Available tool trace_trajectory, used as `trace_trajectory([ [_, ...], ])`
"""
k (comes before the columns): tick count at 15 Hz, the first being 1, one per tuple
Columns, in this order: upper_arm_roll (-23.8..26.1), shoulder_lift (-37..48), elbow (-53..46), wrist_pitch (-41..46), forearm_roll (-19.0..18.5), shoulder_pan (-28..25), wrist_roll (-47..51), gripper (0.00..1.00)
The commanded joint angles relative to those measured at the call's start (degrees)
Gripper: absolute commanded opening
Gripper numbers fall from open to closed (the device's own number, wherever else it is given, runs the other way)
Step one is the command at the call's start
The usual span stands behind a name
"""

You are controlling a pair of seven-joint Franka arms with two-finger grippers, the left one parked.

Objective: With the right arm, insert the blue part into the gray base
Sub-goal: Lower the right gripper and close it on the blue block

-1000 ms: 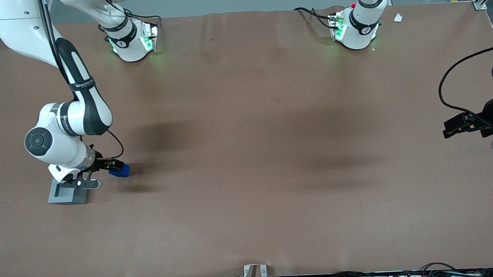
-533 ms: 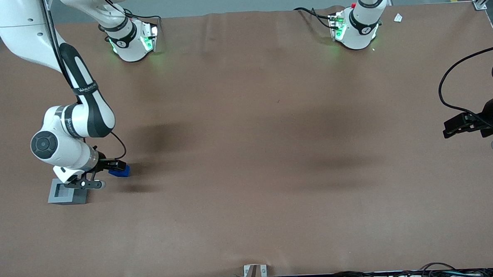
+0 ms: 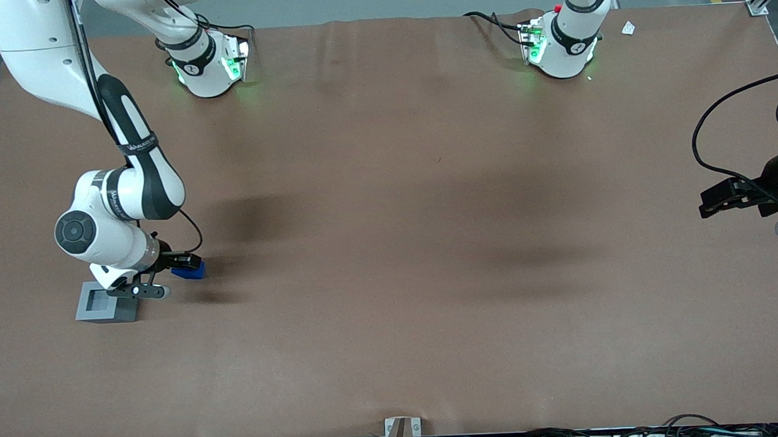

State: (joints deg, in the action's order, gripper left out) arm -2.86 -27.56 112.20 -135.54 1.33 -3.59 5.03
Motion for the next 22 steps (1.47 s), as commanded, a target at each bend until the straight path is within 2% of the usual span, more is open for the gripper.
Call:
trace_trajectory([
  [1, 0.0, 0.1, 1.0, -1.0, 0.9, -0.3, 0.5, 0.56],
  [5, -0.1, 0.1, 0.7, -0.3, 0.9, -0.2, 0.5, 0.09],
  [6, -0.1, 0.1, 0.6, -0.1, 0.9, 0.0, 1.6, 0.04],
  [9, -0.2, 1.4, -1.2, 3.4, 0.9, 0.0, 5.3, 0.02],
  [13, -0.4, 1.9, -10.7, 17.2, 0.8, 1.6, 5.1, 0.01],
  [15, -0.4, 1.9, -14.4, 21.0, 0.3, 2.4, 4.6, 0.01],
  [18, -0.5, 1.9, -18.1, 22.3, -0.1, 3.6, 2.8, 0.01],
  [22, -0.5, 1.6, -20.6, 22.3, -0.1, 8.0, -7.6, 0.01],
])
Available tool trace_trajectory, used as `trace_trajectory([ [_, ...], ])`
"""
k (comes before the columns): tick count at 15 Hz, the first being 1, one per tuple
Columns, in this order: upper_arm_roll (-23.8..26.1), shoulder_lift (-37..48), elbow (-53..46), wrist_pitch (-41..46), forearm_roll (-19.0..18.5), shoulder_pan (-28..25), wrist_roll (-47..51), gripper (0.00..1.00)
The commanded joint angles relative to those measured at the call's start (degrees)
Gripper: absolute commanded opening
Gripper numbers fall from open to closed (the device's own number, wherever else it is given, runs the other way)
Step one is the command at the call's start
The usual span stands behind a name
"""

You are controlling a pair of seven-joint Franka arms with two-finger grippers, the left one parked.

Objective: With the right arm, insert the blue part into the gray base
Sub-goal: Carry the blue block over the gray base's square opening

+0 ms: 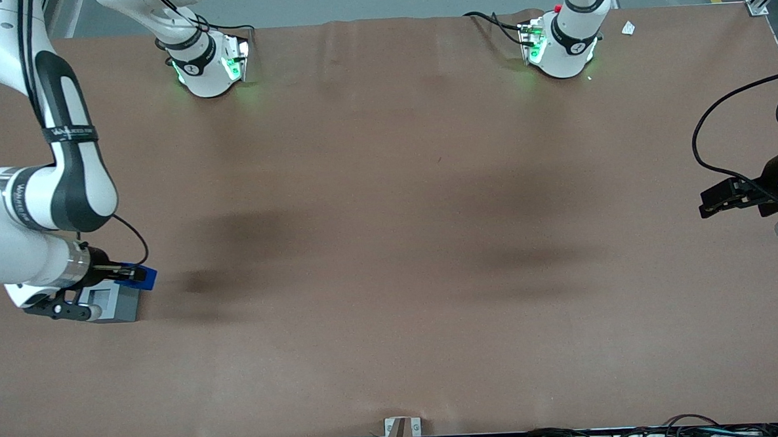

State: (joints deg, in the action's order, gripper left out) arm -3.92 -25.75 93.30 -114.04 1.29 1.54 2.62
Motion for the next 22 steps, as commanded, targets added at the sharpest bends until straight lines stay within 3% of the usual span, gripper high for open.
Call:
trace_trajectory([
  [1, 0.6, -0.3, -2.0, 0.8, -0.1, 3.8, -7.5, 0.01],
  [8, 0.7, -1.9, -2.7, -1.4, -0.2, 7.8, -15.5, 0.01],
  [22, 0.6, -9.5, -11.0, -1.6, -0.1, 9.5, -16.3, 0.00],
])
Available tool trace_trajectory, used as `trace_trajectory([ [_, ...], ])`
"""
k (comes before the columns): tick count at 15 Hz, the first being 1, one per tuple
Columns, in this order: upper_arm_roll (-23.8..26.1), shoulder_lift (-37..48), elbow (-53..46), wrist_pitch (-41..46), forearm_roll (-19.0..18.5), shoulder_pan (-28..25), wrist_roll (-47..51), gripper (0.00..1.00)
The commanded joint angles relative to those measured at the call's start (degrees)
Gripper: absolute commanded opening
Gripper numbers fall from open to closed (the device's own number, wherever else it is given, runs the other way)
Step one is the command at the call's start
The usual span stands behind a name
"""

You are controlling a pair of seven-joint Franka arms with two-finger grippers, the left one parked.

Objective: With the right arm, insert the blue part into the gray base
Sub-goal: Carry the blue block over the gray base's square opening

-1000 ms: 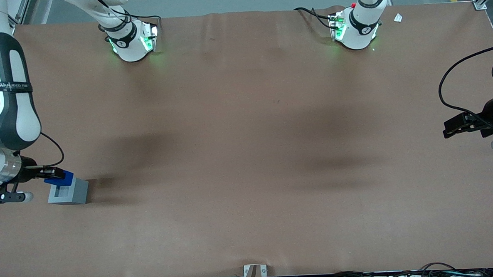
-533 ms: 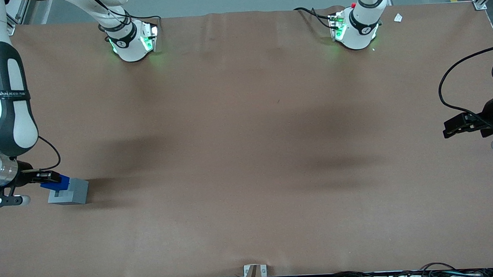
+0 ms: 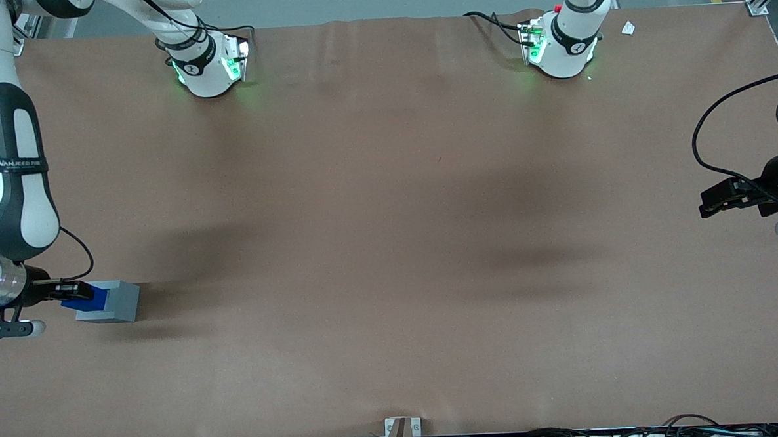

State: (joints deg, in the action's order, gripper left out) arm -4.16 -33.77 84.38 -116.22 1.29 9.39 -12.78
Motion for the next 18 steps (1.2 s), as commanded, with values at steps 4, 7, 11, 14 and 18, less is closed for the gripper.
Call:
trace_trajectory([
  [4, 0.9, -2.0, -2.0, 0.5, -0.1, 1.8, -0.9, 0.00],
  [7, 0.9, -2.2, -1.9, 0.3, 0.0, 1.9, -0.9, 0.00],
  [11, 0.8, -2.2, -1.4, -1.6, 0.1, 2.3, -1.0, 0.00],
  [14, 0.9, -2.2, -1.2, -1.6, 0.1, 2.3, -1.0, 0.00],
  [18, 0.8, -2.2, -0.9, -1.6, 0.1, 2.2, -1.0, 0.00],
])
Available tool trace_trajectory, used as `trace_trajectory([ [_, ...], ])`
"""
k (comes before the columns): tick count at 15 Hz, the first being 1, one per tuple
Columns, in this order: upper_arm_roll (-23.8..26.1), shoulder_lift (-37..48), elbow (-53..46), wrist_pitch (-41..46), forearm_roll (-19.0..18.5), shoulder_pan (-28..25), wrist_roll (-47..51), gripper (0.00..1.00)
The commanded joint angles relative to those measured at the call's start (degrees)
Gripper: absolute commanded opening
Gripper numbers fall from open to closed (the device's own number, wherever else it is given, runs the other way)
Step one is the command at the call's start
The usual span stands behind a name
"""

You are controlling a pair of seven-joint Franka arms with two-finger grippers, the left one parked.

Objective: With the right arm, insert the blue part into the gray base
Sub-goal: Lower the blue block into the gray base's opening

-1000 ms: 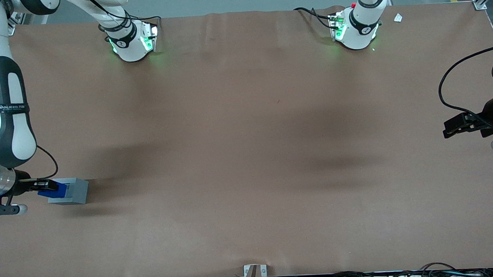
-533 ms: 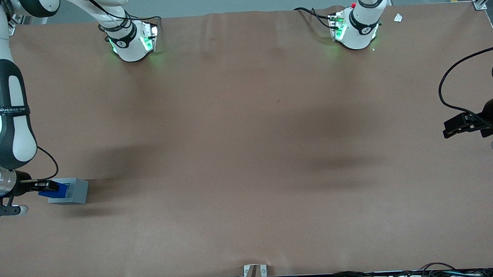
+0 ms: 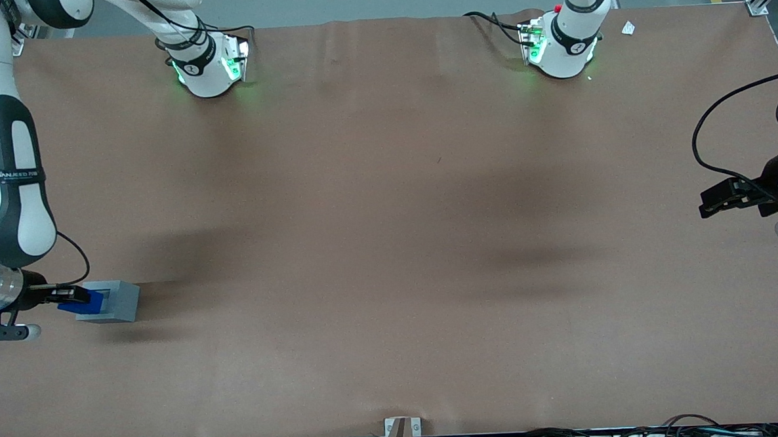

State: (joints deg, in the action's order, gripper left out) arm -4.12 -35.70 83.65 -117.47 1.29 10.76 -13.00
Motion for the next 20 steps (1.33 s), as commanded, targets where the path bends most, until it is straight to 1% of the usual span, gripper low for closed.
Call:
trace_trajectory([
  [1, 0.9, -0.2, 0.4, -0.6, 0.1, 0.8, -0.8, 0.00],
  [5, 0.9, -0.2, 2.3, -2.5, 0.1, 0.5, -0.8, 0.00],
  [20, 0.8, 0.8, 2.9, -0.3, 0.1, 0.8, -1.0, 0.00],
])
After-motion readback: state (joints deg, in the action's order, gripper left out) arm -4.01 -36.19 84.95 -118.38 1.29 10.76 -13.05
